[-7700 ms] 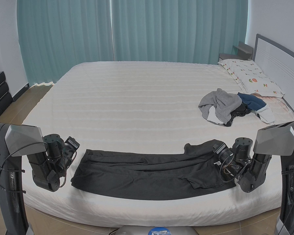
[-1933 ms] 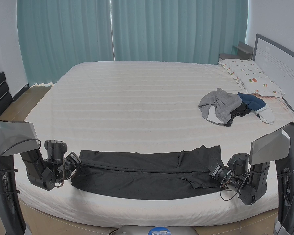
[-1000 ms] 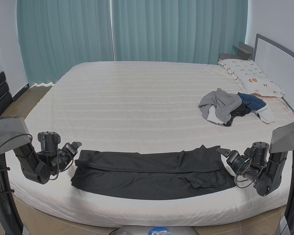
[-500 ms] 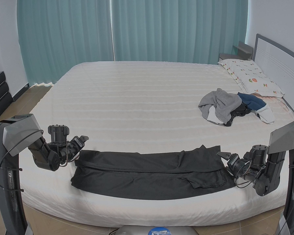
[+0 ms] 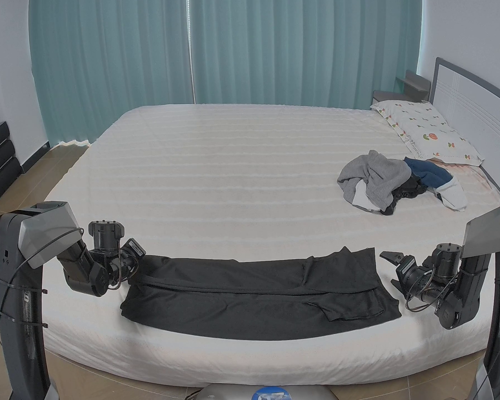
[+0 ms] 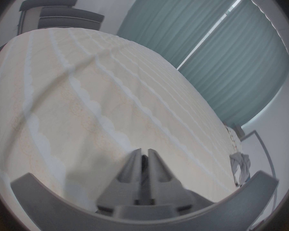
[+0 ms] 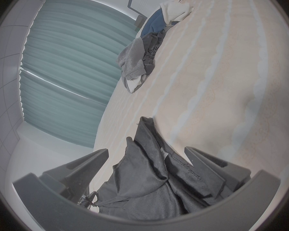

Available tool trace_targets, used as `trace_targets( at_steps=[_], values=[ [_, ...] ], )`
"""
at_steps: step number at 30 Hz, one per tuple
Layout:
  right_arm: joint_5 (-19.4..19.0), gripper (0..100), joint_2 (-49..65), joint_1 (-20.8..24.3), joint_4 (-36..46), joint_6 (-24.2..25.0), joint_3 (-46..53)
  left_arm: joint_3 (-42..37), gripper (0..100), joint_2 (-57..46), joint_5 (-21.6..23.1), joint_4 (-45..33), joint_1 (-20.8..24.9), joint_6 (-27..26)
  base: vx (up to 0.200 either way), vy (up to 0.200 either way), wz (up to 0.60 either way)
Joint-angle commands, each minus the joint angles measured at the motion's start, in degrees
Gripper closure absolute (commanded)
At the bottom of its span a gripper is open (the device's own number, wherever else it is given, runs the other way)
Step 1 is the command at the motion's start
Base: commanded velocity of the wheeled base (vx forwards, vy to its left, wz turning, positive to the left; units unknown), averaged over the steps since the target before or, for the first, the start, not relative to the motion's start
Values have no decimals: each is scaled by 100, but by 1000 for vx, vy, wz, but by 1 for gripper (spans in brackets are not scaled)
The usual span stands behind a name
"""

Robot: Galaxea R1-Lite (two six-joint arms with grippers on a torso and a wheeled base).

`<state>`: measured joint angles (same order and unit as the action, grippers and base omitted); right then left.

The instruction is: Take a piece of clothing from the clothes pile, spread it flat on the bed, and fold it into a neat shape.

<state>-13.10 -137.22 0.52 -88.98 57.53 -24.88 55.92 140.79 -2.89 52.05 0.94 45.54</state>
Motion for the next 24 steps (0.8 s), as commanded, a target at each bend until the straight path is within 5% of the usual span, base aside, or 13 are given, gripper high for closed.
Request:
trace_targets(
  at_steps=[1, 14, 15, 19, 24],
  values=[
    [1, 0, -51, -17, -76, 4, -8, -2, 100, 19, -142, 112, -32, 200, 0, 0, 0],
    [1, 0, -121, -8, -76, 4, -17, -107, 100, -69, -54, 332, -173, 253, 0, 0, 0],
    [1, 0, -121, 0, -76, 4, -17, -125, 0, -122, -36, 341, -191, 253, 0, 0, 0],
    [1, 0, -147, 9, -76, 4, -8, -222, 0, -271, 219, 349, -217, 218, 0, 0, 0],
    [10, 0, -147, 27, -76, 4, -8, -529, 0, -553, 1221, 270, -331, -309, 0, 0, 0]
  ],
)
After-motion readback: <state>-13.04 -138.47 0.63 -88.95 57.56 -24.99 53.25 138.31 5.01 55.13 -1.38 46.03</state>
